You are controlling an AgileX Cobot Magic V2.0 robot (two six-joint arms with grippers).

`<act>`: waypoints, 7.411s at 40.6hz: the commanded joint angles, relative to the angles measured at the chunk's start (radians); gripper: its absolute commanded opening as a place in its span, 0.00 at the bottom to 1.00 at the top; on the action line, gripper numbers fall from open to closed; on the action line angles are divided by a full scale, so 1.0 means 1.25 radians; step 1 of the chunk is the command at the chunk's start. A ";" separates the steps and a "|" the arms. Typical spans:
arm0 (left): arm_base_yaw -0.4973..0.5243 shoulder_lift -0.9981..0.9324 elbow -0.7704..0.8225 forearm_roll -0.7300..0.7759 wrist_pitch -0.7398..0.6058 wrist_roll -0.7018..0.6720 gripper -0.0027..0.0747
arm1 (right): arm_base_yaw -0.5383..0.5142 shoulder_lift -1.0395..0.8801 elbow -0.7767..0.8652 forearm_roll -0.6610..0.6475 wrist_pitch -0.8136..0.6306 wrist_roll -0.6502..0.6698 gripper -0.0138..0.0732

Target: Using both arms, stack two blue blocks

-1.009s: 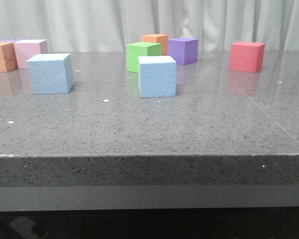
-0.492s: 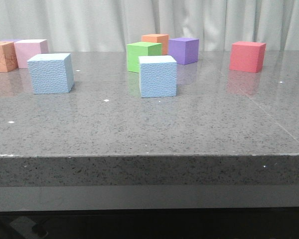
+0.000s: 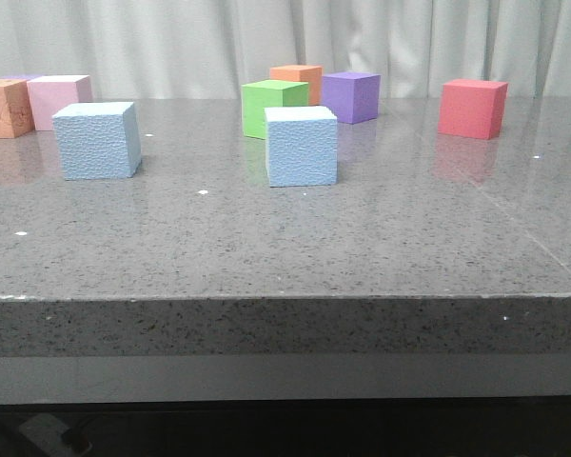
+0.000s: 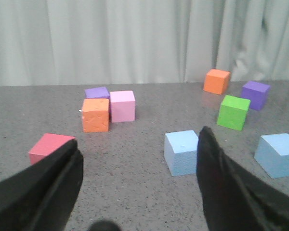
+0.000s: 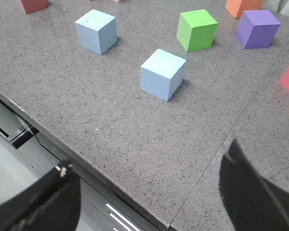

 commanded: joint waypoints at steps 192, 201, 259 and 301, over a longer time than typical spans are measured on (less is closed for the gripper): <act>-0.359 1.271 -1.010 -0.269 0.295 0.866 0.56 | -0.004 0.000 -0.018 0.000 -0.054 -0.005 0.84; -0.359 1.271 -1.010 -0.266 0.293 0.835 0.57 | -0.004 0.000 -0.018 0.000 -0.054 -0.005 0.84; -0.359 1.181 -1.010 -0.271 0.252 0.754 0.79 | -0.004 0.000 -0.018 0.000 -0.054 -0.005 0.84; -0.359 0.715 -0.812 -0.235 0.418 0.281 0.79 | -0.004 0.000 -0.018 0.000 -0.054 -0.005 0.84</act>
